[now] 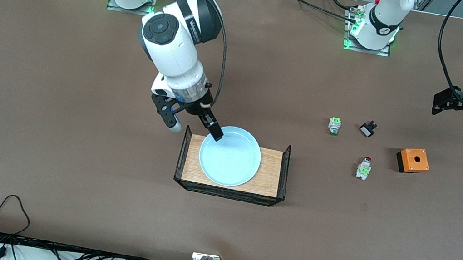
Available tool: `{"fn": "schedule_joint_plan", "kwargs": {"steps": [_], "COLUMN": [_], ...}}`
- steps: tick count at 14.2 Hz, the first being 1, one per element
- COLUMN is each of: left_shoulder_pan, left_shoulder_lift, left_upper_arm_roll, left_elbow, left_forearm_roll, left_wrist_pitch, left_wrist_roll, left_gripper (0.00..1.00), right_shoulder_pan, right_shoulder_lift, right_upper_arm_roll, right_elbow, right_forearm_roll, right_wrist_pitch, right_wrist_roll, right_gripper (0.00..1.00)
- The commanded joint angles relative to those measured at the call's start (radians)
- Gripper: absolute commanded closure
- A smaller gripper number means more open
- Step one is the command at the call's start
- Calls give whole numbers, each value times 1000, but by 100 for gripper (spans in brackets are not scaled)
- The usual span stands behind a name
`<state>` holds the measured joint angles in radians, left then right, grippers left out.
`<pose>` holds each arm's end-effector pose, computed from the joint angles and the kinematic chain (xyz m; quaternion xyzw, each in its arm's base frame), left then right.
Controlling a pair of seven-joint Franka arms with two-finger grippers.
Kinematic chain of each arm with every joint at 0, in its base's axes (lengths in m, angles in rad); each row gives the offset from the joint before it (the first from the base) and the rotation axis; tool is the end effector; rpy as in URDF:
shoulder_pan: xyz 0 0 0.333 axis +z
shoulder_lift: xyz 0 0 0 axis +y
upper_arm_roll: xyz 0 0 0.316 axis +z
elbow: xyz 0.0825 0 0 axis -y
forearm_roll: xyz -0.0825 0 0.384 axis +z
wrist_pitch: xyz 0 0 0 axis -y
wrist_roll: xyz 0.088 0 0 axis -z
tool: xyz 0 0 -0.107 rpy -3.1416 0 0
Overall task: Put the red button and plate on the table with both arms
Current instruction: 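Return the left gripper to rest while the right gripper reaches the plate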
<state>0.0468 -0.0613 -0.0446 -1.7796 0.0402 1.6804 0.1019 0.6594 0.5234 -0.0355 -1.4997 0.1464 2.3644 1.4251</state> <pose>0.5388 0.0045 0.5684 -0.9982 0.0523 0.0201 0.0203 0.5884 0.4315 0.4007 -0.8904 0.4192 -0.0445 0.1716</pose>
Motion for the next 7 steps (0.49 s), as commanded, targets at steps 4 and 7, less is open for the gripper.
{"fn": "schedule_joint_plan", "kwargs": {"steps": [4,7], "left_shoulder_pan": [-12,-7], "left_shoulder_lift": [5,5], "left_upper_arm_roll": [12,14], "left_elbow": [19,19], "left_forearm_roll": [-13,-13], "left_wrist_pitch": [-41,-47], "left_wrist_roll": [-28,-28], "left_gripper": [0,0], "right_shoulder_pan": [11,8], "right_shoulder_lift": [70,87], "right_upper_arm_roll": [-7,-7], "right_elbow": [30,30], "right_forearm_roll": [16,16], "right_wrist_pitch": [44,46], "right_wrist_roll": [41,75], "right_gripper": [0,0]}}
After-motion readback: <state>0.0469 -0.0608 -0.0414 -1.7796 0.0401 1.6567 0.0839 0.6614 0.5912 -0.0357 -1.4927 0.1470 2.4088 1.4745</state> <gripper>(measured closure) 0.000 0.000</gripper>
